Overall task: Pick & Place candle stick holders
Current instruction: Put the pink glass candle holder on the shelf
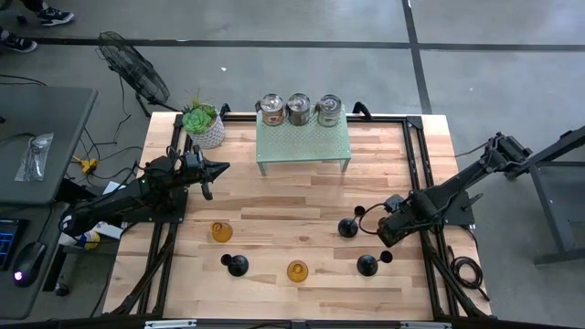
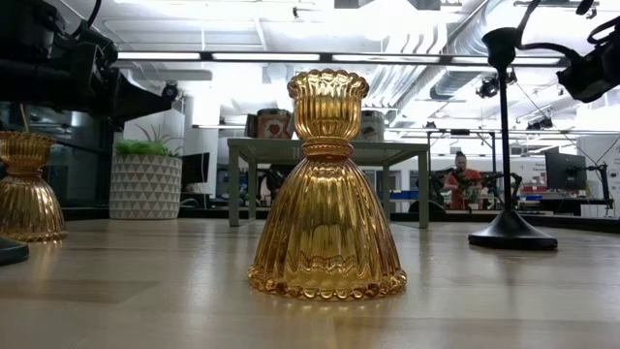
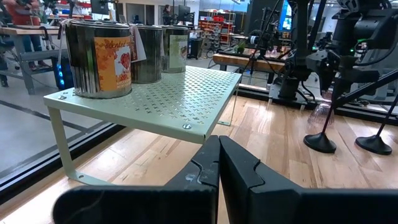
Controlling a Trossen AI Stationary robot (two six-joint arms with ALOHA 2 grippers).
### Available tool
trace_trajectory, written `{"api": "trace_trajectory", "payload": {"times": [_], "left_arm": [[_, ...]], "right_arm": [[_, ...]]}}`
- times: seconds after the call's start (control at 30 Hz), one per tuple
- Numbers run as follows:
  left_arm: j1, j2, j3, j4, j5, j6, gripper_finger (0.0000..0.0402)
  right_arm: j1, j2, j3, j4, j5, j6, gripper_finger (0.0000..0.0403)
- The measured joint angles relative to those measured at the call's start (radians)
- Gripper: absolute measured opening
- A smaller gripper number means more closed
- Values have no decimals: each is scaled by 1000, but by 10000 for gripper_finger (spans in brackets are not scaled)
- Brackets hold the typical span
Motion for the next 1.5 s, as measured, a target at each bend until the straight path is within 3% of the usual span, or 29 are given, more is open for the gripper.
{"api": "trace_trajectory", "payload": {"times": [0.8,1.1,1.5], "left_arm": [[0,0,0,0,0,0,0],[0,0,0,0,0,0,0],[0,0,0,0,0,0,0]], "right_arm": [[-35,-215,30,-129,-42,-60,163],[-186,-231,258,-400,44,-200,164],[-545,-107,505,-396,97,-448,166]]}}
